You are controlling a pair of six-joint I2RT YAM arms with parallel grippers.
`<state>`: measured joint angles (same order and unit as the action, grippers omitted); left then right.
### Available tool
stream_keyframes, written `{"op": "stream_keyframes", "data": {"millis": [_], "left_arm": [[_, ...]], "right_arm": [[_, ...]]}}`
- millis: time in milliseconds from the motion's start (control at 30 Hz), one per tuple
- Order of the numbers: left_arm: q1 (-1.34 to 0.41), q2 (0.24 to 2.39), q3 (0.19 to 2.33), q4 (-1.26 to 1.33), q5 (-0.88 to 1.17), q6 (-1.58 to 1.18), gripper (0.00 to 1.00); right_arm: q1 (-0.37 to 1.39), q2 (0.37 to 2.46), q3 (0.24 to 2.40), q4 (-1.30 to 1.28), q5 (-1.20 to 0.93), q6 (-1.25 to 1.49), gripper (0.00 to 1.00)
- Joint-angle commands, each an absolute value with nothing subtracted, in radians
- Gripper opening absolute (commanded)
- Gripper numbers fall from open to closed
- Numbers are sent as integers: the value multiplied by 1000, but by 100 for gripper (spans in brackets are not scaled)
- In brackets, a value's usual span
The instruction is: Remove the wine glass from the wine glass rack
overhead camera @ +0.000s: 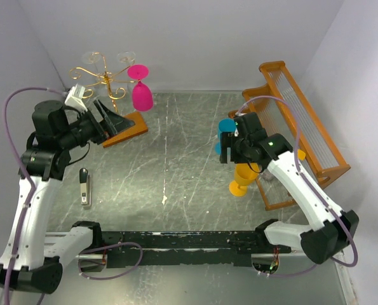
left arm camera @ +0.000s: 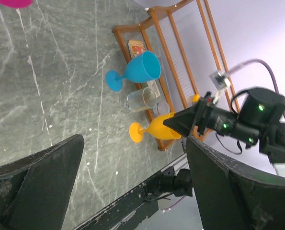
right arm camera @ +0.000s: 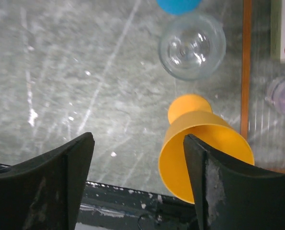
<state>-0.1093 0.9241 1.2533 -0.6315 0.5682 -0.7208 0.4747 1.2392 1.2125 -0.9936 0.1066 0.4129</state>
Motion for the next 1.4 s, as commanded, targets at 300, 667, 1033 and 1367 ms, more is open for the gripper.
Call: {"op": "stream_keyframes", "data": {"millis": [300,667,1033,1367], "left_arm": [[-118,1320,1734,-658,399,-704,91],[-126,1619,2000,-670,240,-712,72],[-151,1763,2075,-647,168,-727,65],[-171,1824,2097,-637,173,-729,59]], "right_arm": [[469,1089,1227,-731,11,326,83],[469,932,1134,-656,92,270,83],[469,818,1108,-622,185,244,84],[469,787,1100,-618,216,228,85]]}}
